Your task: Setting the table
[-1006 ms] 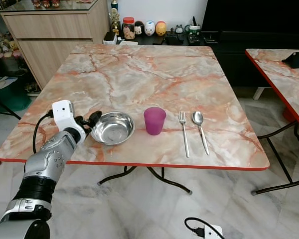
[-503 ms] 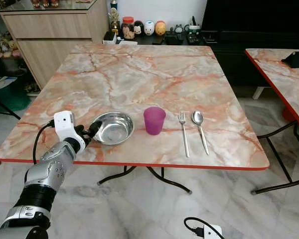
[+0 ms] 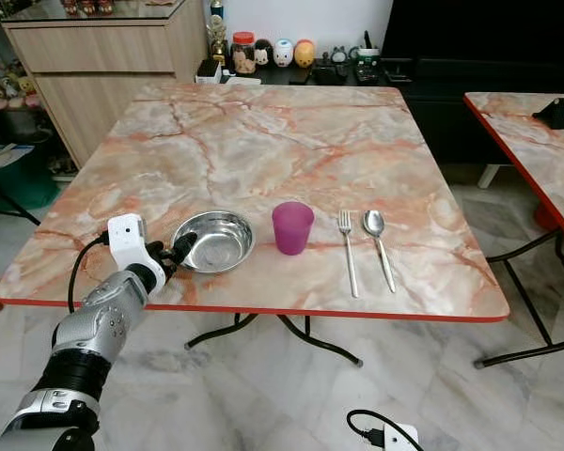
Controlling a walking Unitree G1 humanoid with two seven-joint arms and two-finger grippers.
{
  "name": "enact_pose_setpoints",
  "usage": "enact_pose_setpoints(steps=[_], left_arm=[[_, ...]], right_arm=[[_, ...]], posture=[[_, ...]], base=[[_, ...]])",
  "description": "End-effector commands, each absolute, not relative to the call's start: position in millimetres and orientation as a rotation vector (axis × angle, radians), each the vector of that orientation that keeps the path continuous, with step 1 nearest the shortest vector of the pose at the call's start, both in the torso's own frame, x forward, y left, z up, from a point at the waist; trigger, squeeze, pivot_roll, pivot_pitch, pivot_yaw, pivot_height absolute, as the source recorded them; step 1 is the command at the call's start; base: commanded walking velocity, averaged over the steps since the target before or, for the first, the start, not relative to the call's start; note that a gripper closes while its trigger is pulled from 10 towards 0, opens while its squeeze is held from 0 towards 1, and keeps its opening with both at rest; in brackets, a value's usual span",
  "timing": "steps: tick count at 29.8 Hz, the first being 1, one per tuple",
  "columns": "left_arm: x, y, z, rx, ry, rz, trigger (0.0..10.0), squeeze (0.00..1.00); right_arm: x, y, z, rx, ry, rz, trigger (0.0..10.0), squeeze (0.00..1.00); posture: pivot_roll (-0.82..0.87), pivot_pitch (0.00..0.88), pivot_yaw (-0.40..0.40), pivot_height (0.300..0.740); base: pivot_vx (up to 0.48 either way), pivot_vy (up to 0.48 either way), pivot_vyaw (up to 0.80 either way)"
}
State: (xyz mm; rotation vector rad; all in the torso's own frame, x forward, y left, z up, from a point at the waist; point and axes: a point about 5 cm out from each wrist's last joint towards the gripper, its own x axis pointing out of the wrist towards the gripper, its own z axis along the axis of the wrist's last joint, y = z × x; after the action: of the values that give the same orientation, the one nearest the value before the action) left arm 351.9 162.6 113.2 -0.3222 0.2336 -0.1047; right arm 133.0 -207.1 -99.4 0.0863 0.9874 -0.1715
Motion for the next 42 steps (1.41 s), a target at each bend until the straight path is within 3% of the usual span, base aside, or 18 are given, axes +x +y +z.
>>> enact_pose_setpoints(steps=[1,33,34,35,36,37,42], left_arm=[[355,161,118,-0.304,0.227,-0.112,10.0,0.00],[362,163,116,-0.178,0.286,-0.121,10.0,0.00],[362,163,115,-0.179,0.286,-0.117,8.9,0.00],[362,164,115,-0.180,0.286,-0.112,8.9,0.00],[362,163,116,-0.181,0.284,-0.116,2.7,0.00],[362,163,116,-0.182,0.283,-0.117,0.0,0.00],[362,162,117,-0.182,0.280,-0.121,0.0,0.00]], right_arm=[[130,-207,-101,0.095,0.999,-0.179,10.0,0.00],[134,-203,-100,0.098,0.995,-0.167,10.0,0.00],[134,-203,-100,0.099,0.994,-0.167,10.0,0.00],[135,-203,-100,0.099,0.994,-0.166,10.0,0.00],[135,-203,-100,0.099,0.994,-0.166,10.0,0.00],[135,-203,-100,0.099,0.993,-0.166,10.0,0.00],[135,-203,-100,0.100,0.992,-0.167,10.0,0.00]], posture=[[0.04,0.000,-0.016,0.740],[0.04,0.015,-0.010,0.740],[0.04,0.015,-0.010,0.740],[0.04,0.015,-0.010,0.740],[0.05,0.026,-0.010,0.740],[0.05,0.026,-0.010,0.740],[0.05,0.026,-0.010,0.740]], base=[[0.000,0.000,0.00],[0.000,0.000,0.00],[0.000,0.000,0.00],[0.000,0.000,0.00],[0.000,0.000,0.00],[0.000,0.000,0.00],[0.000,0.000,0.00]])
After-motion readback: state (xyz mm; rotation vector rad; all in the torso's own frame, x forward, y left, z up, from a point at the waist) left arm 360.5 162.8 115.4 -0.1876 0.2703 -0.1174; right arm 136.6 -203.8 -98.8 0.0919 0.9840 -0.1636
